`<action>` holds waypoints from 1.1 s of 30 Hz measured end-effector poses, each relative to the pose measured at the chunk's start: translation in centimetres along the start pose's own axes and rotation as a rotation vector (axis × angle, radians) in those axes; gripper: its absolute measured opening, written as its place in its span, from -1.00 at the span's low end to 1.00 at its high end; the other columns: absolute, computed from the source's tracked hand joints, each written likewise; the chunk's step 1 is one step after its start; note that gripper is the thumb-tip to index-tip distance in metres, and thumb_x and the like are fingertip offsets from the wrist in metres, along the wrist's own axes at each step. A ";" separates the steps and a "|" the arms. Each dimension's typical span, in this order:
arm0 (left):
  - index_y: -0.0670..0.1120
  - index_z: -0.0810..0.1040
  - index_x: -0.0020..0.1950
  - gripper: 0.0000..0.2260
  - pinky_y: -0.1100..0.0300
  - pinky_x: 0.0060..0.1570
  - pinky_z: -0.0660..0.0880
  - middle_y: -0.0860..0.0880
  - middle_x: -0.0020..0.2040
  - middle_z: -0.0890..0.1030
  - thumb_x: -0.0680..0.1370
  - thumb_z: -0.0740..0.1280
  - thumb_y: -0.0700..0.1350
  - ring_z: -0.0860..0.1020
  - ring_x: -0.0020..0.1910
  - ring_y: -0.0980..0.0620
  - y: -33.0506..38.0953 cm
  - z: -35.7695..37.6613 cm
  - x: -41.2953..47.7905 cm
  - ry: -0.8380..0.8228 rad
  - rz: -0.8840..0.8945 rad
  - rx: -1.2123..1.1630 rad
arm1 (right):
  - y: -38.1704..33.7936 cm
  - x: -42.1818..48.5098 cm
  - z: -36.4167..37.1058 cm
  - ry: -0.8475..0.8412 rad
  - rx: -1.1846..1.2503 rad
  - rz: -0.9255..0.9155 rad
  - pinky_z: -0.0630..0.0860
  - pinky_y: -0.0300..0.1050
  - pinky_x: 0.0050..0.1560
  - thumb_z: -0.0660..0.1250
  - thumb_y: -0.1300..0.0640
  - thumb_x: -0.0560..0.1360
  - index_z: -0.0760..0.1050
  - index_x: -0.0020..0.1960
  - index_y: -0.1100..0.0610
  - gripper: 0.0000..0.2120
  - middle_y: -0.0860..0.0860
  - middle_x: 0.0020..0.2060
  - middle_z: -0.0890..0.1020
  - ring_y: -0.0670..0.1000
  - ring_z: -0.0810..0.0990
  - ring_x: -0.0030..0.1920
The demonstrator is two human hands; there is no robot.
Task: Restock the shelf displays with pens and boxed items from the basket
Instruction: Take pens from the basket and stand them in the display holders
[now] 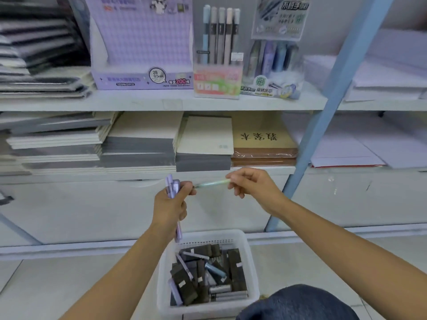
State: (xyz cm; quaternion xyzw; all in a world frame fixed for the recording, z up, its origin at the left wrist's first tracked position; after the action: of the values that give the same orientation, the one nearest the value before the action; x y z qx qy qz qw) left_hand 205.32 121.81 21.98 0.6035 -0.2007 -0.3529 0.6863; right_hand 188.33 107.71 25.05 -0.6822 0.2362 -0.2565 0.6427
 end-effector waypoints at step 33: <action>-0.14 0.61 -0.07 -0.83 0.28 -0.59 0.18 -0.01 -0.37 0.54 0.61 0.28 -0.10 0.20 -0.57 0.11 22.0 7.4 -2.7 -0.381 0.366 0.141 | -26.7 2.7 0.9 0.281 0.001 -0.554 0.63 -0.17 -0.29 0.21 0.18 0.63 0.45 0.00 0.18 -0.91 0.11 -0.20 0.62 0.01 0.66 -0.22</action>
State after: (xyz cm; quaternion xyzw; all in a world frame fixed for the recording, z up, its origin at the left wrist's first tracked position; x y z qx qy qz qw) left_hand 203.62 119.21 45.10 0.5261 -0.4559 -0.3152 0.6449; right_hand 190.74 108.32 51.75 -0.6781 0.1276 -0.5139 0.5098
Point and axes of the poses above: each hand's wrist, its own x-axis towards the middle knuckle, its own z-axis out of the palm, y = z × x, the point moved 4 cm from there along x, towards the middle knuckle
